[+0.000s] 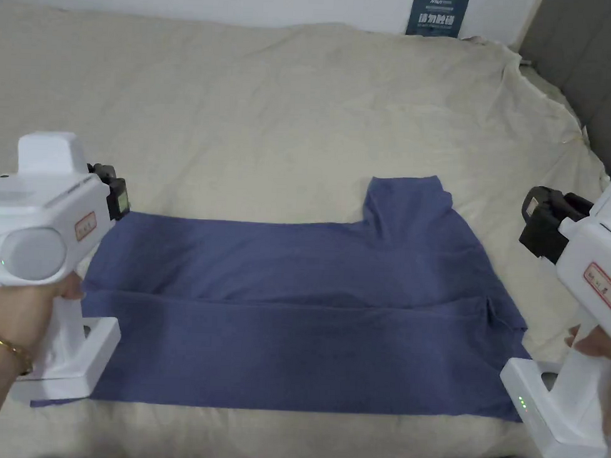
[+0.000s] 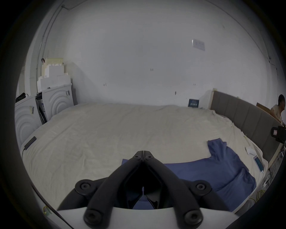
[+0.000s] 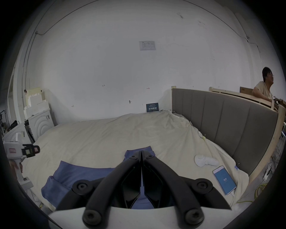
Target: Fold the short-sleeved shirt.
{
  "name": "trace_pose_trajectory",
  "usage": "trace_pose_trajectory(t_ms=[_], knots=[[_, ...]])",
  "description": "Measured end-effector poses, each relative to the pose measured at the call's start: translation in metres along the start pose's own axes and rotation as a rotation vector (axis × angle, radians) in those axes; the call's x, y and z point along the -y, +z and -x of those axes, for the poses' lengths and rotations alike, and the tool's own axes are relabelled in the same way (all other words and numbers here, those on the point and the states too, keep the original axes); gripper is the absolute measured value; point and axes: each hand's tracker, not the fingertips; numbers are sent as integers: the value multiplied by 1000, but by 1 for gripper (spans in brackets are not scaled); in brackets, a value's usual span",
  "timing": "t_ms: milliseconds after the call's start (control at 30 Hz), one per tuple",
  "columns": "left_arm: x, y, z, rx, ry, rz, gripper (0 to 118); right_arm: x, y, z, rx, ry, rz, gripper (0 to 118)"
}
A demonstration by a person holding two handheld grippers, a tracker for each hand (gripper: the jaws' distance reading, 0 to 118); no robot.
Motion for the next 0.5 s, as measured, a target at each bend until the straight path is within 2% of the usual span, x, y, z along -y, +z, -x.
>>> trace_pose_trajectory(t_ms=[67, 167, 200, 367, 500], knots=[[-11, -27, 8, -12, 9, 83, 16, -1, -9, 2, -2, 1, 2, 0], [-26, -68, 21, -31, 18, 209, 87, -1, -24, 5, -10, 13, 16, 0], [-28, -81, 25, -39, 24, 250, 115, 0, -29, 4, -15, 13, 23, 0], [-30, -134, 40, -39, 52, 429, 118, 10, -50, 5, -11, 16, 51, 0], [-15, -173, 49, -110, 100, 545, 118, 18, -65, 1, -4, 8, 87, 0]])
